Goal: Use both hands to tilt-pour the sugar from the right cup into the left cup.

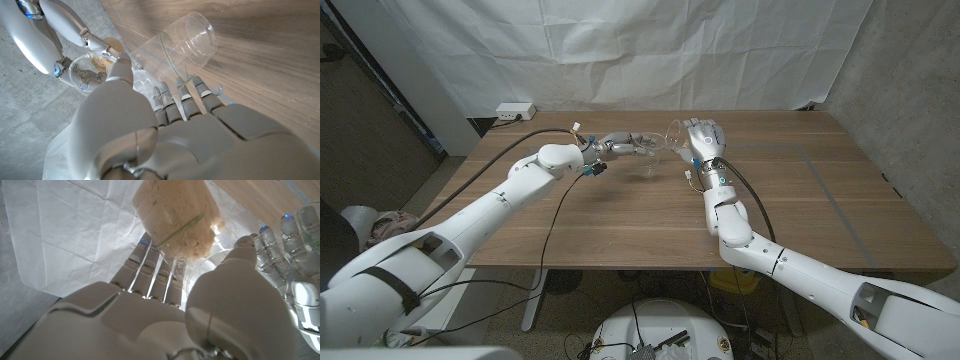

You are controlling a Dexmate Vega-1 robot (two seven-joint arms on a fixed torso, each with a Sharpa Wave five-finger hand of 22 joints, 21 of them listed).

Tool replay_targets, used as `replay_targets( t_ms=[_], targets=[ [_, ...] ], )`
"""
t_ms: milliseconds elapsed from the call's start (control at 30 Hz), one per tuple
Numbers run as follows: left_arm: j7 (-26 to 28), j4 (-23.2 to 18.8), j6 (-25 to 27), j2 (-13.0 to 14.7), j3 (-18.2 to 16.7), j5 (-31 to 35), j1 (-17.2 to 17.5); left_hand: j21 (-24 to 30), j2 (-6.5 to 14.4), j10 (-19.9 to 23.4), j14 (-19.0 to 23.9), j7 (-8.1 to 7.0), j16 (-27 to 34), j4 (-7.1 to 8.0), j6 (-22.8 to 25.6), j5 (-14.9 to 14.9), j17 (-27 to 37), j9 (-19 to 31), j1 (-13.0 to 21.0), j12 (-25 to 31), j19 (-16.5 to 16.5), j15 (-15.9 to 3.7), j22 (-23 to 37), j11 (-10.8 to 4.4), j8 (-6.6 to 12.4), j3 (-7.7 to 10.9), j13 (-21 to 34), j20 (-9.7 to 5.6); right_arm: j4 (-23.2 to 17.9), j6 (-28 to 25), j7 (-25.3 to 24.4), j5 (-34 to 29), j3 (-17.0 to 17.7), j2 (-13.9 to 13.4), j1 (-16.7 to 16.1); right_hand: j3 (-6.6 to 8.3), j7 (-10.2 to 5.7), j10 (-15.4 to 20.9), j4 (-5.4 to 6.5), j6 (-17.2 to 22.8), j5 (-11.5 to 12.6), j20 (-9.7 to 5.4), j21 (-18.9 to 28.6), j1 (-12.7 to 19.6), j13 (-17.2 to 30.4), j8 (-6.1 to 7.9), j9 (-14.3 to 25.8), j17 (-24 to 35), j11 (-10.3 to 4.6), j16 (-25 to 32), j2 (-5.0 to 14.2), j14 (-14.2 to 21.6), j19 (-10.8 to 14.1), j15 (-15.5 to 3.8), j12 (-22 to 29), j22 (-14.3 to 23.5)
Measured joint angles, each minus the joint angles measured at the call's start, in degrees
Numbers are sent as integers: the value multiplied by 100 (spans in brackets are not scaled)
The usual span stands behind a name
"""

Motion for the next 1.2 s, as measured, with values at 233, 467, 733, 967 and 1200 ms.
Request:
replay_targets(
  t_ms=[233, 467, 733, 967, 1200],
  targets=[
    [-103, 144, -47, -83, 48, 42, -91, 0, 0, 5, 3, 0, -22, 0, 0, -1, 0, 25, 0, 0, 0, -3, 0, 5, 20, 0, 29, 0, 9, 222, -104, 281, 241, 95, -112, -55, 0, 0, 25, 0, 0, -31, -1, -27, 1, 28, -5, 1, 0, -44, 27, 0, -32, 0, 1, -7],
    [-115, 156, -47, -88, 58, 53, -111, 0, 0, 10, 12, 0, -22, 0, 0, -1, 1, 31, 0, -23, 0, -12, 0, 10, 21, 0, 29, 0, 60, 725, -197, 1084, 553, 224, -226, -96, 12, -54, 66, -12, 0, -62, -2, -61, 11, 28, -13, 26, 11, -108, 60, 0, -63, 0, -22, -28],
    [-66, -12, 40, 2, 17, 41, -37, 33, 0, 10, 36, 0, -22, -25, 0, -1, 1, 32, -1, -22, 0, 10, 0, 10, 20, 25, 29, 0, 242, 1248, -328, 1883, 842, 364, -257, -149, 33, -85, 56, -34, 0, -62, -2, -83, 2, 27, -26, 53, 40, -164, 47, -21, -63, -21, -23, -28],
    [-46, -190, 92, 97, -20, 14, 43, 33, -1, 10, 35, 0, -44, -24, 0, -1, 1, 32, -1, -22, 0, 9, 0, 10, 18, 24, 28, 0, 303, 1389, -423, 2246, 982, 381, -236, -173, 43, -85, 80, -44, 0, -61, -2, -84, 16, 23, -29, 80, 40, -185, 48, -21, -63, -21, -23, -27],
    [-10, -335, 177, 182, -40, 12, 100, 33, -1, 10, 34, 10, -44, -24, 92, -1, 1, 31, -1, -22, -32, 9, 0, 10, 6, 24, 28, 31, 224, 1432, -605, 2433, 1099, 364, -276, -212, 53, -86, 88, -54, -4, -61, -2, -84, 13, 15, -33, 107, 40, -185, 47, -21, -63, -21, -27, -27]
  ],
)
